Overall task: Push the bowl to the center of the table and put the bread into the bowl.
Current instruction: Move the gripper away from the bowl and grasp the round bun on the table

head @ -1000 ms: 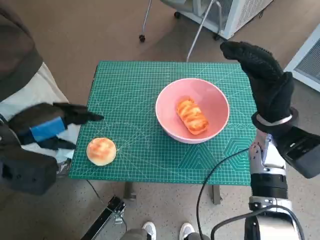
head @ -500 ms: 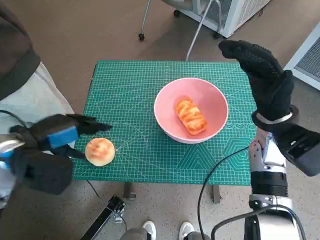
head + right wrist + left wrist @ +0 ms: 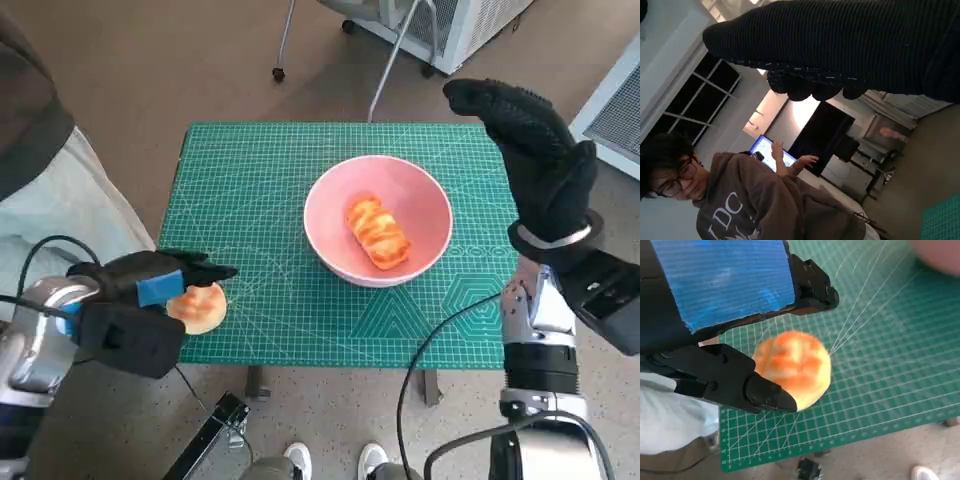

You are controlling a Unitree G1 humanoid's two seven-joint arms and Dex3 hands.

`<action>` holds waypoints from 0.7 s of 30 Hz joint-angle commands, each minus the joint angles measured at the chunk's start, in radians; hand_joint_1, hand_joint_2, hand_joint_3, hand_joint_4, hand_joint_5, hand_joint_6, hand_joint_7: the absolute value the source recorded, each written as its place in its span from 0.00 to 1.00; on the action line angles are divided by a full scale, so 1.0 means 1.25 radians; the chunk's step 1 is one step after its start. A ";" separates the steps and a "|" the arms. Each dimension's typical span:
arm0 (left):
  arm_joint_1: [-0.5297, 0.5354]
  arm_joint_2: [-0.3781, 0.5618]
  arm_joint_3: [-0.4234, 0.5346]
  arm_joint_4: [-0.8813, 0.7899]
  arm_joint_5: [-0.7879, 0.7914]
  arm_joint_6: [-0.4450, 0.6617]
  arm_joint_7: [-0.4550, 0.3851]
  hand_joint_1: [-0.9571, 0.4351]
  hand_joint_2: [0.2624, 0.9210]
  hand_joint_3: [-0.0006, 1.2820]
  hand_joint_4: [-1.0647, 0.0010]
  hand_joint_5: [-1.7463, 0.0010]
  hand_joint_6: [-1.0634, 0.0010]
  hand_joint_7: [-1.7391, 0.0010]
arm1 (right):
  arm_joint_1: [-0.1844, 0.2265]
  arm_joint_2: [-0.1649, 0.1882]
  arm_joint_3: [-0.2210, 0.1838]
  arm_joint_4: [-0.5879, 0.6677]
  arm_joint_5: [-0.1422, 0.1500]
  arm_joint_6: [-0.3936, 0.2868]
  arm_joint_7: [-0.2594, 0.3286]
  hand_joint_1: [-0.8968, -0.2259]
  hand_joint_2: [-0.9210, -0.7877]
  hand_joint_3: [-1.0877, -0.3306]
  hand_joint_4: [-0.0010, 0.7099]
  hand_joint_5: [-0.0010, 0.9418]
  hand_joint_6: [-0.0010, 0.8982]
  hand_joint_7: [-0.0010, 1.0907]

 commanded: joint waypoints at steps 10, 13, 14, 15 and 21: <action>-0.056 -0.056 -0.110 0.170 0.128 -0.052 0.086 0.67 0.91 0.02 0.70 0.96 0.62 0.94 | 0.033 -0.012 -0.001 -0.026 -0.029 0.014 -0.020 0.34 0.00 0.49 0.29 0.05 0.00 0.55; -0.073 -0.046 -0.115 0.180 0.142 -0.075 0.103 0.68 0.97 0.10 0.58 0.69 0.53 0.62 | 0.037 -0.013 -0.001 -0.034 -0.036 0.016 -0.026 0.35 0.00 0.49 0.29 0.05 0.00 0.55; -0.077 -0.040 -0.109 0.173 0.137 -0.083 0.106 0.68 0.98 0.12 0.59 0.60 0.53 0.53 | 0.038 -0.013 -0.001 -0.037 -0.038 0.017 -0.027 0.35 0.00 0.49 0.29 0.06 0.00 0.55; -0.079 -0.036 -0.105 0.169 0.134 -0.089 0.109 0.68 0.98 0.14 0.58 0.47 0.54 0.41 | 0.039 -0.013 -0.001 -0.039 -0.039 0.018 -0.029 0.35 0.00 0.49 0.29 0.06 0.00 0.55; -0.080 -0.016 -0.042 0.107 0.078 -0.090 0.116 0.69 1.00 0.12 0.45 0.29 0.49 0.30 | 0.039 -0.015 -0.002 -0.041 -0.040 0.024 -0.032 0.34 0.00 0.49 0.29 0.06 0.00 0.55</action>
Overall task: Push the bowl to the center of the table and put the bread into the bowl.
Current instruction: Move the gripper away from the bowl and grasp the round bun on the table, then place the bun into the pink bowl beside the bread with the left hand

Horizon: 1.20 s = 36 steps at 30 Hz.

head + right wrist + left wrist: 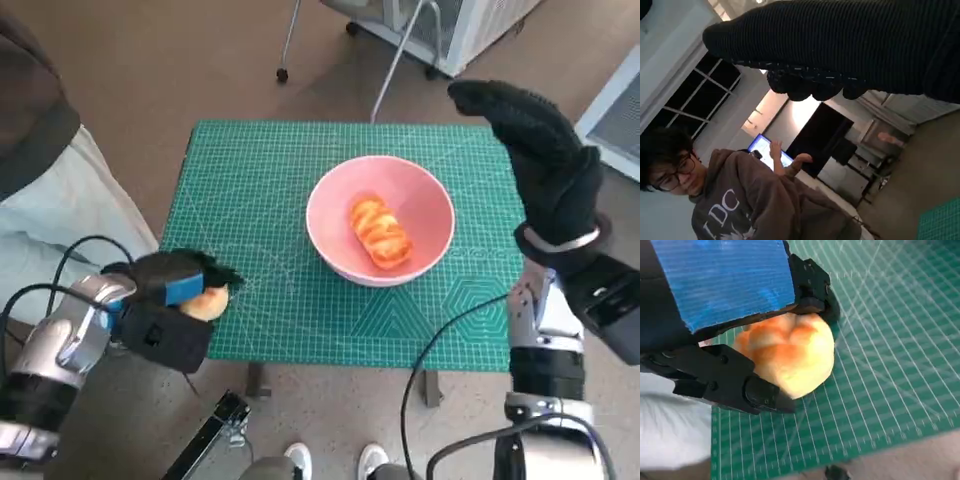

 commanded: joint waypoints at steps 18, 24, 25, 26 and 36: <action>-0.175 0.001 0.203 -0.152 -0.175 -0.055 0.061 0.69 1.00 0.09 0.46 0.27 0.41 0.32 | 0.021 -0.001 0.009 -0.001 0.002 0.025 0.000 0.35 0.00 0.49 0.28 0.06 0.00 0.55; -0.279 -0.059 0.172 -0.164 -0.148 -0.030 0.083 0.69 1.00 0.09 0.46 0.29 0.41 0.30 | 0.015 -0.001 0.007 0.007 0.010 0.027 0.009 0.34 0.00 0.49 0.29 0.06 0.00 0.55; -0.297 -0.076 0.162 -0.163 -0.144 -0.025 0.086 0.69 1.00 0.09 0.46 0.30 0.41 0.30 | 0.014 -0.001 0.007 0.008 0.011 0.027 0.011 0.34 0.00 0.49 0.29 0.06 0.00 0.55; -0.309 -0.087 0.156 -0.162 -0.141 -0.022 0.087 0.69 1.00 0.09 0.46 0.30 0.41 0.29 | 0.014 -0.001 0.006 0.009 0.012 0.027 0.012 0.34 0.00 0.49 0.29 0.06 0.00 0.55; -0.444 -0.239 0.042 -0.007 -0.075 -0.049 0.132 0.69 1.00 0.08 0.43 0.32 0.41 0.29 | 0.012 0.000 0.005 0.007 0.006 0.027 0.006 0.34 0.00 0.49 0.29 0.06 0.00 0.55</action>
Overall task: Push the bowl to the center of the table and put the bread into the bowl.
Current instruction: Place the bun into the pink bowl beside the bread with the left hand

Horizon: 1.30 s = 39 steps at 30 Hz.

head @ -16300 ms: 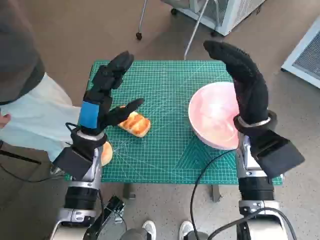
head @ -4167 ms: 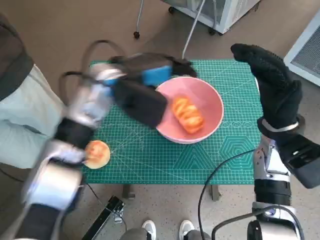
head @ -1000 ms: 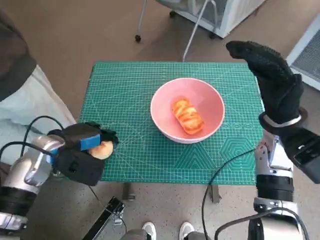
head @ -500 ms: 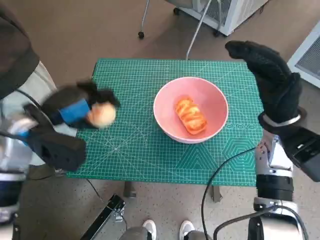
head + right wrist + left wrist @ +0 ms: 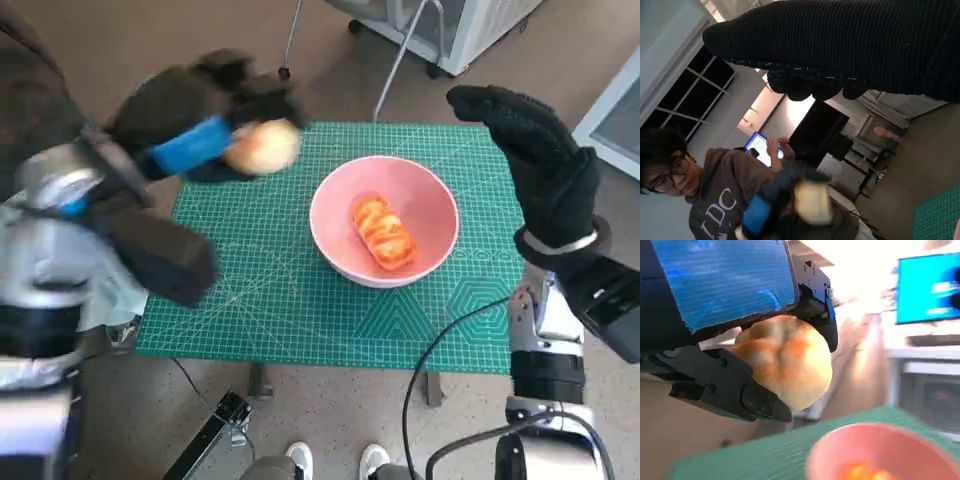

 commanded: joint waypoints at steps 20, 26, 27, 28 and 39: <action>-0.206 -0.262 -0.192 0.474 0.095 0.173 -0.133 0.70 0.84 0.10 0.88 0.90 0.95 0.65 | 0.037 -0.004 -0.001 -0.054 -0.019 0.018 -0.035 0.33 0.00 0.49 0.29 0.06 0.00 0.56; -0.190 -0.257 -0.176 0.462 0.073 0.159 -0.136 0.72 0.81 0.08 0.89 0.97 0.96 0.69 | 0.042 -0.008 -0.003 -0.061 -0.021 0.014 -0.043 0.33 0.00 0.49 0.29 0.06 0.00 0.57; -0.186 -0.253 -0.174 0.461 0.072 0.148 -0.127 0.72 0.81 0.08 0.88 0.97 0.95 0.69 | 0.041 -0.008 -0.003 -0.059 -0.021 0.013 -0.044 0.33 0.00 0.49 0.29 0.06 0.00 0.57; -0.183 -0.250 -0.173 0.461 0.071 0.140 -0.120 0.72 0.81 0.08 0.87 0.96 0.95 0.69 | 0.041 -0.008 -0.004 -0.057 -0.021 0.012 -0.045 0.33 0.00 0.49 0.29 0.06 0.00 0.57; -0.152 -0.217 -0.131 0.439 0.038 0.083 -0.059 0.63 0.88 0.07 0.54 0.94 0.77 0.68 | 0.030 -0.002 0.000 -0.048 -0.025 0.010 -0.057 0.33 0.00 0.50 0.29 0.06 0.00 0.57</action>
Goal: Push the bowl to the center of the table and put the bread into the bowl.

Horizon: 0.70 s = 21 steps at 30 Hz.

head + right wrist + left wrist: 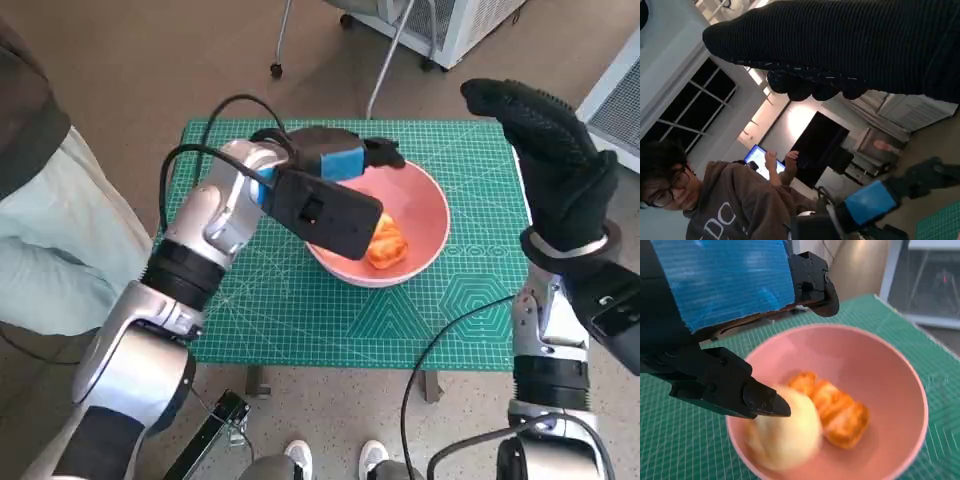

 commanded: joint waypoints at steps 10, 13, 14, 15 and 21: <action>0.083 0.031 0.171 -0.015 -0.234 -0.117 0.016 0.54 0.91 0.06 0.40 0.90 0.62 0.63 | -0.006 0.007 0.006 0.015 -0.009 0.018 -0.007 0.33 0.00 0.50 0.30 0.07 0.00 0.57; 0.106 0.024 0.220 -0.011 -0.305 -0.150 0.011 0.51 0.92 0.05 0.44 0.91 0.62 0.64 | -0.008 0.008 0.006 0.011 -0.008 0.023 -0.009 0.33 0.00 0.50 0.30 0.07 0.00 0.57; 0.118 0.021 0.242 -0.015 -0.334 -0.164 0.016 0.50 0.93 0.04 0.45 0.91 0.63 0.66 | -0.009 0.010 0.006 0.008 -0.010 0.024 -0.012 0.33 0.00 0.50 0.30 0.07 0.00 0.57; 0.126 0.018 0.257 -0.017 -0.353 -0.175 0.021 0.50 0.93 0.04 0.46 0.91 0.63 0.67 | -0.010 0.010 0.006 0.008 -0.011 0.025 -0.014 0.33 0.00 0.50 0.30 0.07 0.00 0.57; 0.202 -0.024 0.366 -0.061 -0.503 -0.217 0.044 0.48 0.95 0.01 0.52 0.96 0.62 0.76 | -0.018 0.010 0.003 0.007 -0.035 0.023 -0.045 0.35 0.00 0.50 0.30 0.07 0.00 0.57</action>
